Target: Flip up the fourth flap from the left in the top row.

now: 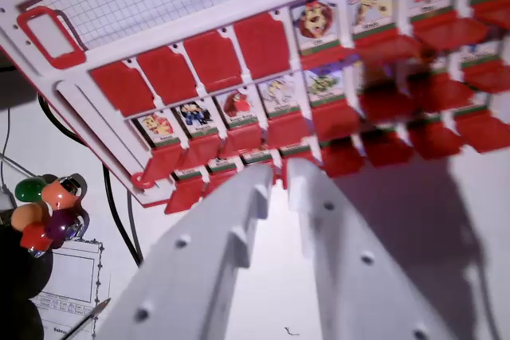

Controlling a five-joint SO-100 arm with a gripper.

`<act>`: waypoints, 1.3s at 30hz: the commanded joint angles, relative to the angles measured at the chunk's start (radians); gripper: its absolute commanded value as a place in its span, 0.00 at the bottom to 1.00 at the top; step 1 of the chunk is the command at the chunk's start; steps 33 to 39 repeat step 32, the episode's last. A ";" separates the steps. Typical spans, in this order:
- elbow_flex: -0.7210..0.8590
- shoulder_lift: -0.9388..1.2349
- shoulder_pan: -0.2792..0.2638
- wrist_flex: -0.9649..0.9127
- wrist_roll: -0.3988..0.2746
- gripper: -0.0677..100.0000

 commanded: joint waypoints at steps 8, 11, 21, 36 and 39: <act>0.209 0.368 0.021 -0.012 -0.041 0.02; 0.255 0.410 0.021 -0.023 -0.044 0.02; 0.313 0.468 0.031 -0.029 -0.055 0.02; 0.368 0.535 0.043 -0.032 -0.075 0.02; 0.368 0.535 0.043 -0.032 -0.075 0.02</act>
